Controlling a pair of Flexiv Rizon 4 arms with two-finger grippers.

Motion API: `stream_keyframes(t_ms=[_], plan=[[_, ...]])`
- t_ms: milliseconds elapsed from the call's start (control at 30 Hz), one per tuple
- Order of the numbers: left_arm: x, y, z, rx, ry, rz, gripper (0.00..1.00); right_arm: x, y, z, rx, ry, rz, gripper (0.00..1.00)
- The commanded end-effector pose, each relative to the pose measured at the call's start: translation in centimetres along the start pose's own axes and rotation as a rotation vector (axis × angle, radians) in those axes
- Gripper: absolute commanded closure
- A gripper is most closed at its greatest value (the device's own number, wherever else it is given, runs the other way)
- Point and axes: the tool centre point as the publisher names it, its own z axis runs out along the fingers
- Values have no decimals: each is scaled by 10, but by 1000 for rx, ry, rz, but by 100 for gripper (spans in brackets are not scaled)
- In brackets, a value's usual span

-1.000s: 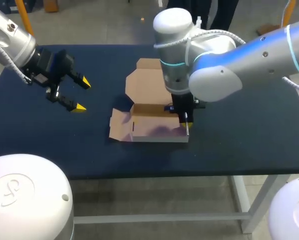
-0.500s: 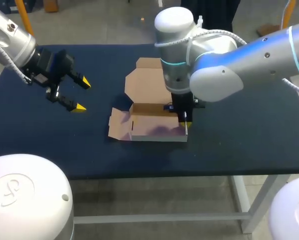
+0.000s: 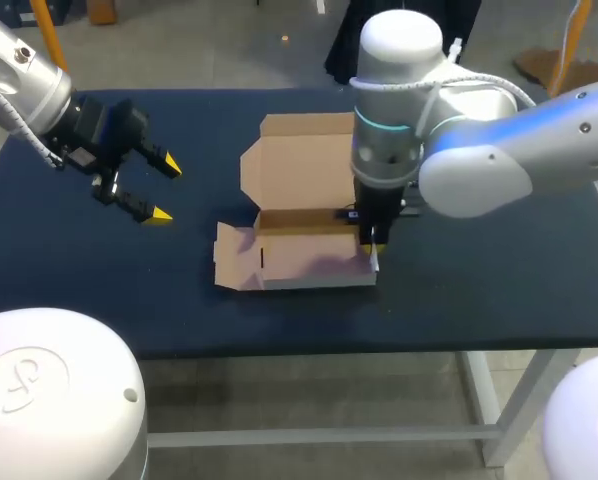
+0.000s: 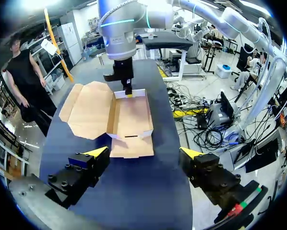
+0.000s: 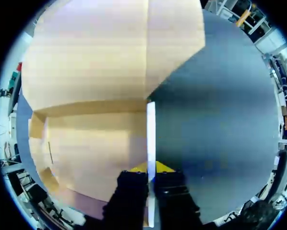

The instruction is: Assemble the packaging by folding the flat box into shape, placing the metal phone stand inside, and closing the box properly

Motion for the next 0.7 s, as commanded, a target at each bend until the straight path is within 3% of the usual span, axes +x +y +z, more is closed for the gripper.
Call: stream_keyframes(t_ms=[33,700], plan=[[0,0,-1,-4,2,-1,0,-4,0,-3,20,32,-6,100],[0,0,-1,-4,2,-1,0,-1,-6,6,55,-32,10,100]])
